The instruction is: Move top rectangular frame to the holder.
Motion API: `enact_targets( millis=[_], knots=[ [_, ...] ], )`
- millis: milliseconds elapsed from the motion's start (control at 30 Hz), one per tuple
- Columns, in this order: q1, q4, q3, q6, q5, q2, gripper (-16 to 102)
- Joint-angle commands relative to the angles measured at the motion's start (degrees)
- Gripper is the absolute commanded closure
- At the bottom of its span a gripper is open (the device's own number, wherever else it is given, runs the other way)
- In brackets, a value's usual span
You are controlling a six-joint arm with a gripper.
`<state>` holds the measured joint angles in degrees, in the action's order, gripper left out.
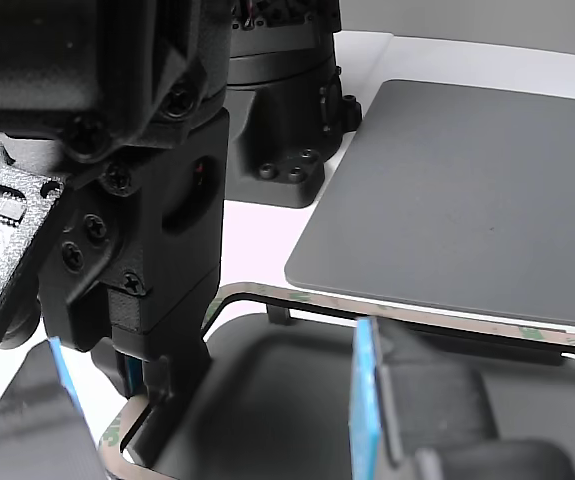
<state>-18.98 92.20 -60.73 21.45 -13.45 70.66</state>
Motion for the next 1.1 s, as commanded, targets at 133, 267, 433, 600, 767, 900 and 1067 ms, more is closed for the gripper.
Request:
enact_targets(
  millis=[133,267,433,600,767,900,1067],
  knots=[
    [1.2,-1.6,-1.6,0.0,0.5,2.2,97],
    [1.3,-2.8,-3.2,0.0,0.5,3.0,97],
    [1.4,-3.3,-3.7,0.0,0.6,3.0,97],
    [1.5,-4.6,-5.3,0.0,0.7,3.5,97],
    [1.6,-5.0,-6.2,-0.1,0.8,4.1,97],
    [1.6,-5.4,-6.8,0.0,0.8,4.4,97],
    [1.6,-5.6,-6.4,0.0,1.0,4.1,97]
  ],
)
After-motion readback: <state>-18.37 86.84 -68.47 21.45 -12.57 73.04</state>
